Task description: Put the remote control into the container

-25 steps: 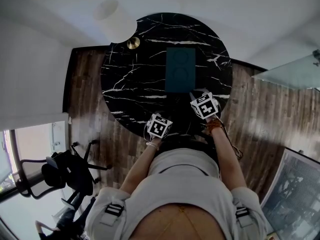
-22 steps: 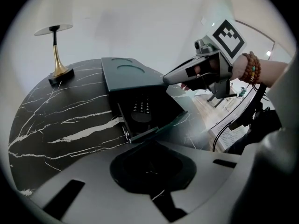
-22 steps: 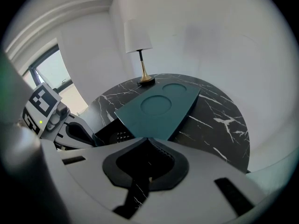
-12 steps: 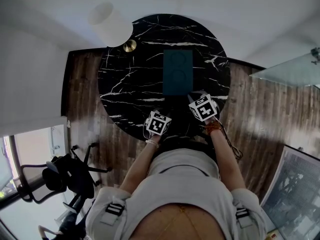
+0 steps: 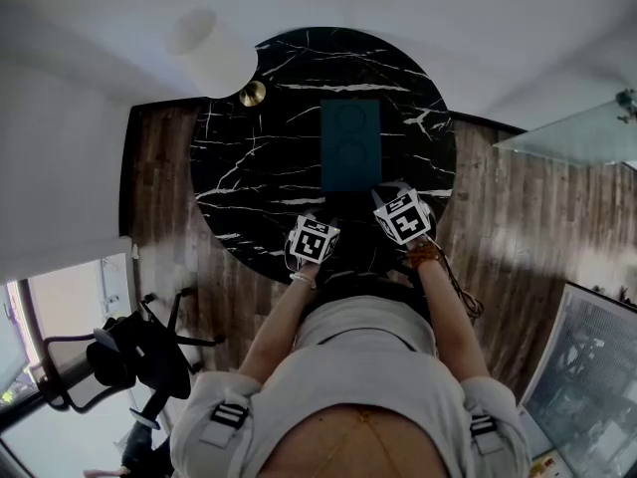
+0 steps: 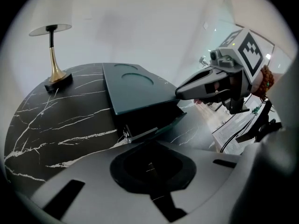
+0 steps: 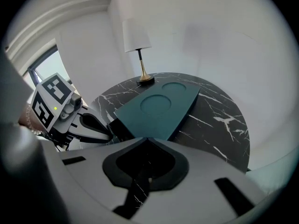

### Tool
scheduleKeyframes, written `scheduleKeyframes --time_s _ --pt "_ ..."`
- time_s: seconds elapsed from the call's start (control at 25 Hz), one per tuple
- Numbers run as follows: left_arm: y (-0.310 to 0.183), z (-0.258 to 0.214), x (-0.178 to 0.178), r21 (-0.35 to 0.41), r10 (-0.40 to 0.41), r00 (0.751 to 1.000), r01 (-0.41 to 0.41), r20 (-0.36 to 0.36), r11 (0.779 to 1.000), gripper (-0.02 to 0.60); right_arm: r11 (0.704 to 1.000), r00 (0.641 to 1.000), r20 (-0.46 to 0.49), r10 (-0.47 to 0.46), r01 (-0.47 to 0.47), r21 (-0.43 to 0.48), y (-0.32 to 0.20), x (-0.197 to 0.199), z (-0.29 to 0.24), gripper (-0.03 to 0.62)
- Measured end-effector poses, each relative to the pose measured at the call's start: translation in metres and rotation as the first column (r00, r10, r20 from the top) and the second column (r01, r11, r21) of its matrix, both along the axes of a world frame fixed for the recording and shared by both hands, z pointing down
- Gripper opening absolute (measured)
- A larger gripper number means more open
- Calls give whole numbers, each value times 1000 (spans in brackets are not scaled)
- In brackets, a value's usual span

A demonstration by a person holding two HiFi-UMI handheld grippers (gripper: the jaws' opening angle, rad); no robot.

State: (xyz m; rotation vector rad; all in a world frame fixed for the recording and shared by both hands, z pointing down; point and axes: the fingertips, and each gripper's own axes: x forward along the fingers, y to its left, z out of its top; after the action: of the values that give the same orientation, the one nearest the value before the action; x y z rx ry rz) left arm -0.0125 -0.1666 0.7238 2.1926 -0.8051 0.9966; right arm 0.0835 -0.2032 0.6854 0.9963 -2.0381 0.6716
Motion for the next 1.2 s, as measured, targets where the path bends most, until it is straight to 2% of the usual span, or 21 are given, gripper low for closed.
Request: scheduleKeyframes --time_s 0.4,1.2 --pt "-19 -10 7 28 -36 998 37 -54 999 6 1000 1000 7 12 -12 4 0 0 -1 12" --pt "-28 -8 20 24 -43 996 45 -79 999 6 999 1000 -1 25 -25 22 0 0 -1 11"
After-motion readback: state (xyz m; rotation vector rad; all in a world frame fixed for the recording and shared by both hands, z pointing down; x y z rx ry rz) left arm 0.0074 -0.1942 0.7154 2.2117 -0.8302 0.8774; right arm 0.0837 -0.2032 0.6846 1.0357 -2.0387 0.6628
